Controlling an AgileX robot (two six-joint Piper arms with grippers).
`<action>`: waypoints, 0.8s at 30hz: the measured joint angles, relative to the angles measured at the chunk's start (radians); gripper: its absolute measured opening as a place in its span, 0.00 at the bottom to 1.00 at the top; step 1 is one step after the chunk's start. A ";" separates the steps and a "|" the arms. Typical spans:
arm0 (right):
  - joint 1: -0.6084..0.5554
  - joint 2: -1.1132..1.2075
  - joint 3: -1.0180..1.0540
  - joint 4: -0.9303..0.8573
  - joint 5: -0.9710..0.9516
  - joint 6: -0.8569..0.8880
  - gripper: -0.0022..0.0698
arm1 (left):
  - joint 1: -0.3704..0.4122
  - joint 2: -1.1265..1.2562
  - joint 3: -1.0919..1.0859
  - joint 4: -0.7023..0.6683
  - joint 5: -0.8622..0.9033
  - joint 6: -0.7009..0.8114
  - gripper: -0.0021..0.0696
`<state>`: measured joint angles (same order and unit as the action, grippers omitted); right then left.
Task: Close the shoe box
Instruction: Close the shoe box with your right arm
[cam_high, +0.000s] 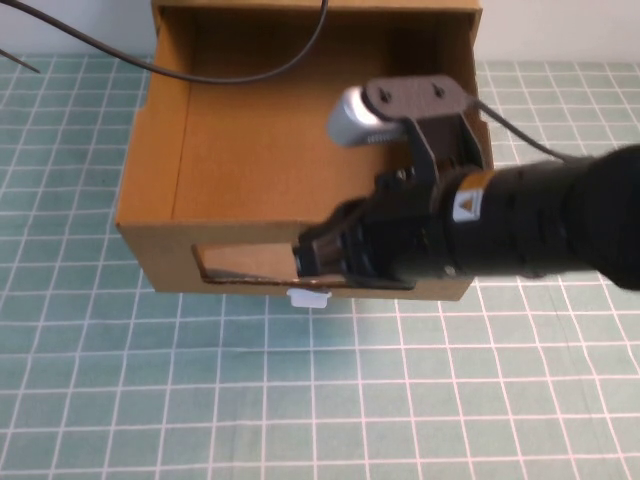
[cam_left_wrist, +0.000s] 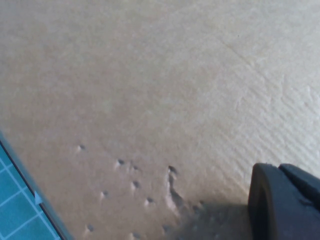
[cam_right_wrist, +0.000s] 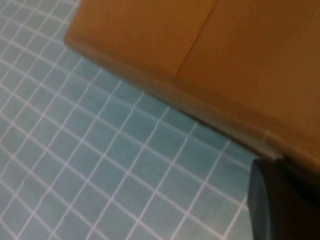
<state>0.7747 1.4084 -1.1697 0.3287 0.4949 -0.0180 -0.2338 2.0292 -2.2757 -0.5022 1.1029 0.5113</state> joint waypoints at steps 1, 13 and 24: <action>-0.005 0.007 -0.012 0.000 -0.002 0.000 0.01 | 0.000 0.000 0.000 0.000 0.000 0.000 0.02; -0.100 0.080 -0.123 0.000 -0.002 0.000 0.01 | 0.000 0.000 0.000 -0.002 0.000 0.000 0.02; -0.144 0.128 -0.138 -0.001 -0.145 0.000 0.01 | 0.000 0.000 0.000 -0.003 0.000 -0.002 0.02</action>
<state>0.6311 1.5363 -1.3077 0.3280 0.3495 -0.0180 -0.2338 2.0292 -2.2757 -0.5052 1.1029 0.5089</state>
